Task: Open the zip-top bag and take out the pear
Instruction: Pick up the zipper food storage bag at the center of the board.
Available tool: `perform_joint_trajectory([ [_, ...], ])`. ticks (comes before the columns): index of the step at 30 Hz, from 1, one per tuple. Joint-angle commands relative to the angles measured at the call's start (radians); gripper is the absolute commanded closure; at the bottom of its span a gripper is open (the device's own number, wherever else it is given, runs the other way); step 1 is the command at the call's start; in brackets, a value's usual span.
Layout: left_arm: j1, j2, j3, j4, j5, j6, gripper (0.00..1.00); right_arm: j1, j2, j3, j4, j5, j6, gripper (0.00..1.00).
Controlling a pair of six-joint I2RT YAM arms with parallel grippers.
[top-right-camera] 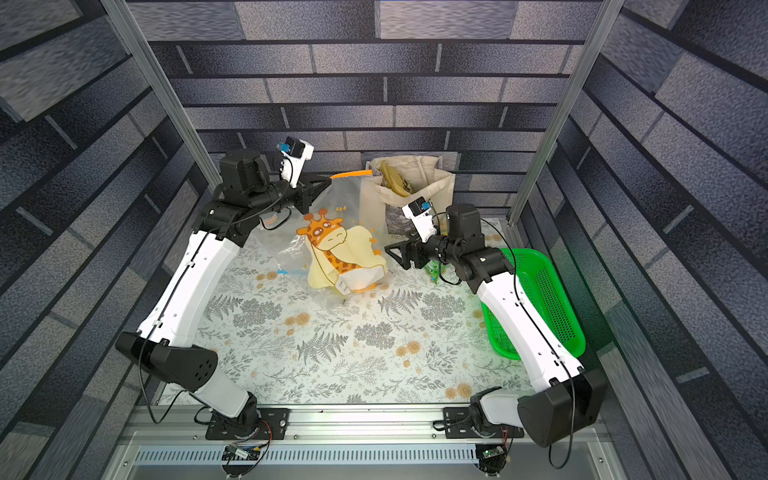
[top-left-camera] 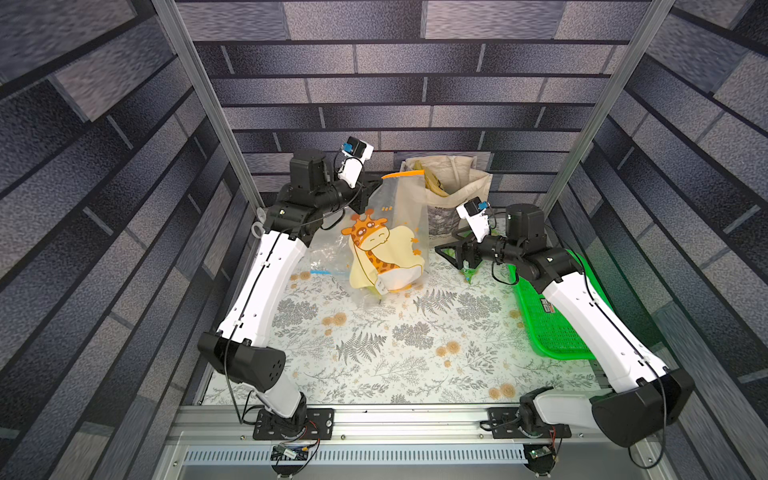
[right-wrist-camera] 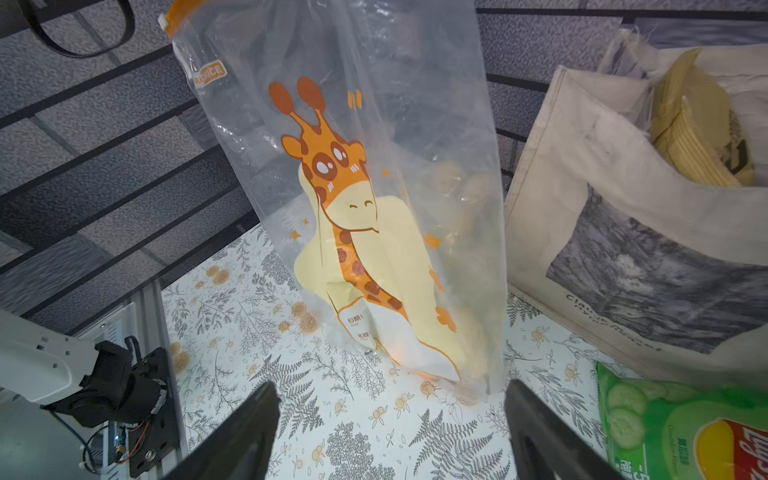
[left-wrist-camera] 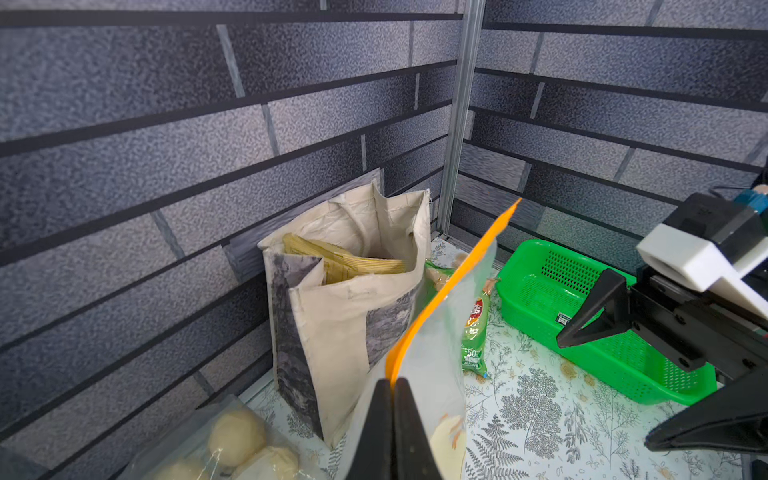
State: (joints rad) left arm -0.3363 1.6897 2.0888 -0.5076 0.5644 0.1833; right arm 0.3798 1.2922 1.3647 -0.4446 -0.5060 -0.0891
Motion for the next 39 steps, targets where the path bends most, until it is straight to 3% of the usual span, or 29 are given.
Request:
perform_joint_trajectory([
  [1, -0.058, 0.061, 0.208, -0.165, 0.028, 0.154, 1.00, 0.007, -0.052, -0.023, 0.030, 0.103, 0.039, 0.12],
  [3, -0.084, 0.111, 0.343, -0.284, 0.023, 0.186, 1.00, 0.006, -0.074, -0.024, 0.005, 0.107, 0.043, 0.12],
  [5, -0.108, 0.117, 0.363, -0.378, 0.004, 0.200, 1.00, 0.007, -0.097, -0.028, -0.022, 0.105, 0.050, 0.12],
  [7, -0.149, 0.052, 0.215, -0.391, -0.040, 0.213, 1.00, 0.006, -0.127, -0.051, -0.035, 0.095, 0.046, 0.12],
  [11, -0.236, -0.153, -0.245, -0.171, -0.153, 0.204, 1.00, 0.007, -0.167, -0.090, -0.051, 0.088, 0.038, 0.14],
  [16, -0.256, -0.264, -0.437, -0.110, -0.132, 0.102, 1.00, 0.006, -0.204, -0.105, -0.102, 0.009, 0.003, 0.21],
  [22, -0.283, -0.287, -0.450, -0.147, -0.126, 0.101, 1.00, 0.008, -0.240, -0.135, -0.093, -0.141, -0.085, 0.23],
  [29, -0.300, -0.279, -0.422, -0.171, -0.111, 0.123, 1.00, 0.011, -0.261, -0.202, 0.035, -0.142, -0.159, 0.26],
  [34, -0.303, -0.282, -0.415, -0.180, -0.104, 0.139, 1.00, 0.011, -0.205, -0.145, 0.044, -0.096, -0.164, 0.36],
  [37, -0.303, -0.272, -0.404, -0.191, -0.107, 0.147, 1.00, 0.010, -0.174, -0.118, 0.069, -0.141, -0.171, 0.39],
  [39, -0.303, -0.267, -0.396, -0.198, -0.098, 0.150, 1.00, 0.019, -0.150, -0.103, 0.091, -0.164, -0.182, 0.47],
])
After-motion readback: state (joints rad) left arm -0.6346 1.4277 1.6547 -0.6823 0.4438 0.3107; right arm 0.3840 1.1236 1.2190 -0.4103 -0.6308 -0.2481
